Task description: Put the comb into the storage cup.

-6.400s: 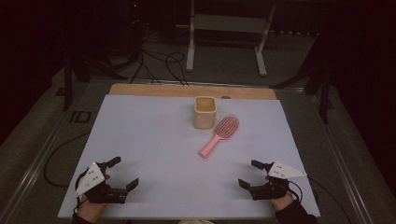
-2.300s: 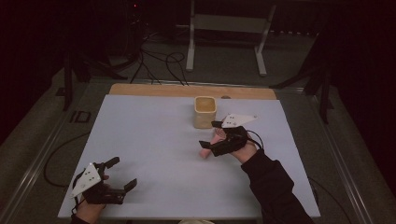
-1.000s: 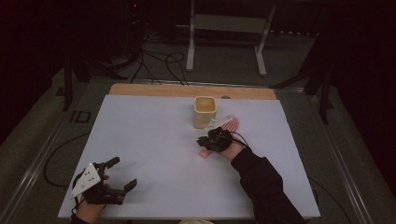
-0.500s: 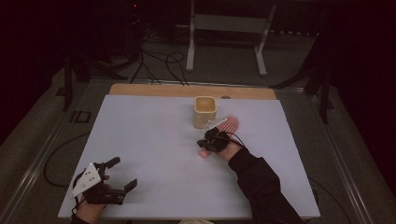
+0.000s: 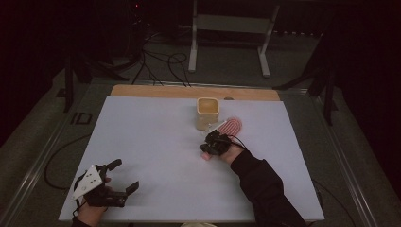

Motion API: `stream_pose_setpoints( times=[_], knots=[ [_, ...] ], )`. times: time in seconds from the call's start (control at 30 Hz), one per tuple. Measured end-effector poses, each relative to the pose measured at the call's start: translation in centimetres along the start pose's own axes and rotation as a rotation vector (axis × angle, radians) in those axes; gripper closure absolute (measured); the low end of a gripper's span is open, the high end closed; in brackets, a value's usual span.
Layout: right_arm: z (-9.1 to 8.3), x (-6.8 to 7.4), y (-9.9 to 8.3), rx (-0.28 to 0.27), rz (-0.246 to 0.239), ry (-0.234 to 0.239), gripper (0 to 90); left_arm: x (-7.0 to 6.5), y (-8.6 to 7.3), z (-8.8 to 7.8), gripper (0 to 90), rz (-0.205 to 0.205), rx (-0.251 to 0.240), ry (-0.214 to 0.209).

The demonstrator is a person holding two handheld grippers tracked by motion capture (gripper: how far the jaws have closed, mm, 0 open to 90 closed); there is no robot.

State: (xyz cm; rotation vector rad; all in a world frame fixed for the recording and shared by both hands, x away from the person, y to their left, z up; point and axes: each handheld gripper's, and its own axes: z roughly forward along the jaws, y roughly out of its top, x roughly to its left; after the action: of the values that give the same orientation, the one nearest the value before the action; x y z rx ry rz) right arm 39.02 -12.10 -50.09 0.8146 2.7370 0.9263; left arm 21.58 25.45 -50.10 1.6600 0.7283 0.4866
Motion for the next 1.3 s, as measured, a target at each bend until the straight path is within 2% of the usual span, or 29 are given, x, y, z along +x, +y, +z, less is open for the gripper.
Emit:
stream_pose_setpoints(
  times=[0.2,0.43,0.83,1.3],
  knots=[
    [-0.3,0.2,-0.3,0.02,-0.021,-0.009,90.0,0.0,0.0,0.0,0.1,0.002,-0.002,0.001],
    [-1.0,-0.2,-1.2,0.035,-0.011,-0.013,90.0,0.0,0.0,0.0,0.2,0.004,-0.004,0.002],
    [-2.5,-0.6,-3.3,0.032,0.033,-0.033,90.0,0.0,0.0,0.0,0.2,0.004,-0.002,0.003],
    [-4.6,-1.9,-5.9,0.025,0.099,-0.064,90.0,-0.1,0.0,0.0,0.2,0.007,-0.004,0.004]
  ],
)
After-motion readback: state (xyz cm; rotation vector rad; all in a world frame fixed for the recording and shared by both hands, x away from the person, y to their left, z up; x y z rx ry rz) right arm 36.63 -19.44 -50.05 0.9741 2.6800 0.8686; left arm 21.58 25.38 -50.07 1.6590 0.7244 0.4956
